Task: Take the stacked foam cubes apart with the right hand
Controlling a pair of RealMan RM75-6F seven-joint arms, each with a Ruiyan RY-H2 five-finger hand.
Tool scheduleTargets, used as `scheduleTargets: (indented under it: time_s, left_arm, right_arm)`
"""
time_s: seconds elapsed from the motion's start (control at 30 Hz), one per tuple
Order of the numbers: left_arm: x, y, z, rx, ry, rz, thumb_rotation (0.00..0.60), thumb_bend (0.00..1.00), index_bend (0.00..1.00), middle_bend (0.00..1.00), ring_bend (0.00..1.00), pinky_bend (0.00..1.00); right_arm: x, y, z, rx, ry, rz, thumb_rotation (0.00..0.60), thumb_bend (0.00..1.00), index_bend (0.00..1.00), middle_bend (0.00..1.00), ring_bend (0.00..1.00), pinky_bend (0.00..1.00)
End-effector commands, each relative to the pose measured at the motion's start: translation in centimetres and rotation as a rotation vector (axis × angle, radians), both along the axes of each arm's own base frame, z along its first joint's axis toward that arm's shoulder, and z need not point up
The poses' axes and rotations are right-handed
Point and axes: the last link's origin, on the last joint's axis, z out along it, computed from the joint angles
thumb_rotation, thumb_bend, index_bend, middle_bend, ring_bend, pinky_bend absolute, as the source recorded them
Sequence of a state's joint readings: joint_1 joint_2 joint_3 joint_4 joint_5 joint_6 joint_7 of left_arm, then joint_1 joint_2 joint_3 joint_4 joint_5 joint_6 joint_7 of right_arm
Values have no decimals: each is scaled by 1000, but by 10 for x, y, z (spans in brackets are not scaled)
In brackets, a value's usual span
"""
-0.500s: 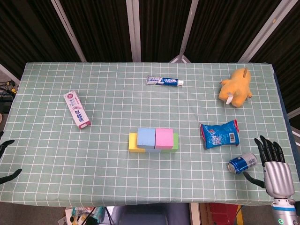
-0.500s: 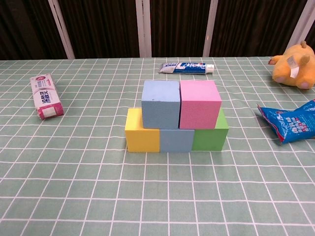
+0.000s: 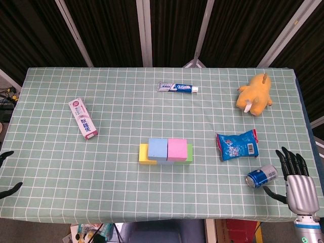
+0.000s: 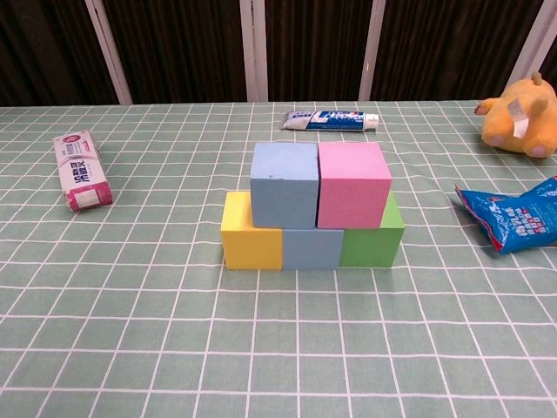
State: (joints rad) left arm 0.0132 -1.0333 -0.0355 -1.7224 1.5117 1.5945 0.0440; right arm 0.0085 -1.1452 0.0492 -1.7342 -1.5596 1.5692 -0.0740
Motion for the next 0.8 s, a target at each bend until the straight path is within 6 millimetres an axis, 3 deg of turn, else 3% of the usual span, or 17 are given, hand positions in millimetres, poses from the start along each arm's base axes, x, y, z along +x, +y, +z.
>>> scheduleTargets:
  time_s: [0.03, 0.23, 0.3, 0.33, 0.43, 0.8]
  left_arm:
    - [0, 1, -2, -3, 1, 1, 600, 133, 205, 0, 0, 0]
    - [2, 0, -5, -12, 11, 2, 600, 133, 205, 0, 0, 0]
    - [0, 1, -5, -16, 11, 15, 600, 133, 205, 0, 0, 0]
    - [0, 2, -4, -12, 7, 18, 600, 133, 205, 0, 0, 0]
    - [-1, 1, -1, -7, -2, 19, 600, 133, 205, 0, 0, 0]
    - [-1, 0, 0, -8, -5, 21, 600, 133, 205, 0, 0, 0]
  right_arm:
    - [0, 0, 0, 19, -21, -2, 600, 122, 0, 0, 64, 0]
    - [1, 2, -3, 55, -68, 0, 600, 122, 0, 0, 64, 0]
    - [5, 1, -9, 93, -109, 14, 600, 122, 0, 0, 64, 0]
    - [14, -1, -22, 176, -194, 30, 600, 122, 0, 0, 64, 0]
    - [24, -14, -28, 258, -251, 52, 600, 122, 0, 0, 64, 0]
    - [58, -55, -57, 289, -232, 79, 600, 122, 0, 0, 65, 0]
